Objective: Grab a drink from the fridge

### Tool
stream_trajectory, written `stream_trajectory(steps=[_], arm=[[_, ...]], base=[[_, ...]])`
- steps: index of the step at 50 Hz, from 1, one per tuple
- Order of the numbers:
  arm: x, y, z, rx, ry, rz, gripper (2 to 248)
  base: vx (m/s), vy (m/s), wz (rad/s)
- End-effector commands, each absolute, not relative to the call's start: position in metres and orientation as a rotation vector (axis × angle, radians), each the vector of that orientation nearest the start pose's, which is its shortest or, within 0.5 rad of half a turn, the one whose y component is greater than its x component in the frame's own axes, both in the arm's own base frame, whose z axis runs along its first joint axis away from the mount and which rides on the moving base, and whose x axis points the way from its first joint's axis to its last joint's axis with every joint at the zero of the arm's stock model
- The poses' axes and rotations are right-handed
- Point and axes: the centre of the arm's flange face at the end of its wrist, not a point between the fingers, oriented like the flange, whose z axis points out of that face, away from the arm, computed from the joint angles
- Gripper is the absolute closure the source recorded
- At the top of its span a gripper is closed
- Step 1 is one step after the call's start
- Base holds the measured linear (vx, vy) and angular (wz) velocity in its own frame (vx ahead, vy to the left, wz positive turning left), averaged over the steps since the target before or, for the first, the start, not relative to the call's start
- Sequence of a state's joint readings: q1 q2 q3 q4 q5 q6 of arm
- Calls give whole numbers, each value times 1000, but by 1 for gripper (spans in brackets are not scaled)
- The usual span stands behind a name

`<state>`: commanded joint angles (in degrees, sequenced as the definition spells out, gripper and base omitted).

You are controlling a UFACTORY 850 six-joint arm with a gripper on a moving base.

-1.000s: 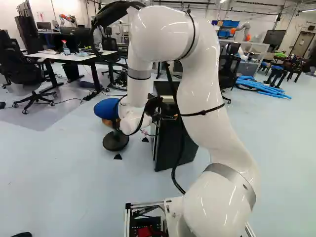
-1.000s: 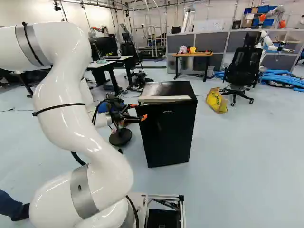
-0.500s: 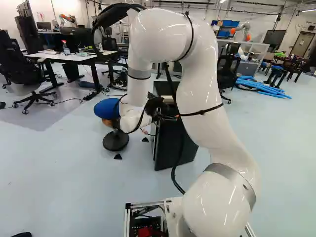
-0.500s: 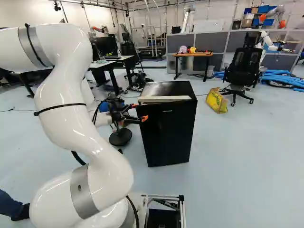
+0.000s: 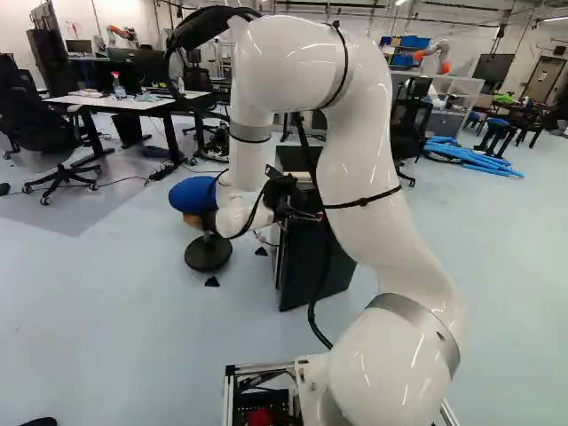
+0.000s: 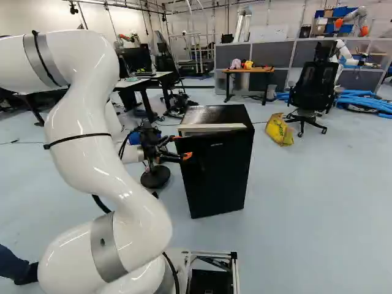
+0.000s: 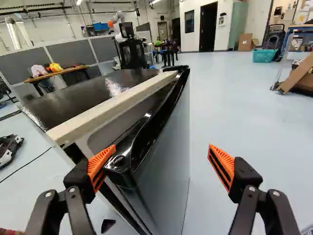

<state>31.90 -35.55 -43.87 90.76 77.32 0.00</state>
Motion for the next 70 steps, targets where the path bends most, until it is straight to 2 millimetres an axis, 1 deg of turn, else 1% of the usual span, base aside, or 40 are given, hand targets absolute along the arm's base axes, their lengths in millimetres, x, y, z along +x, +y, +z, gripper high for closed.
stream_trajectory(steps=[16,49,70], arm=[[404,153,261,1739,-1184,1491,3],[360,144,257,1637,-1250,1359,3],[336,133,256,1520,-1284,1278,3]], base=[[0,0,0],[0,0,0],[0,0,0]])
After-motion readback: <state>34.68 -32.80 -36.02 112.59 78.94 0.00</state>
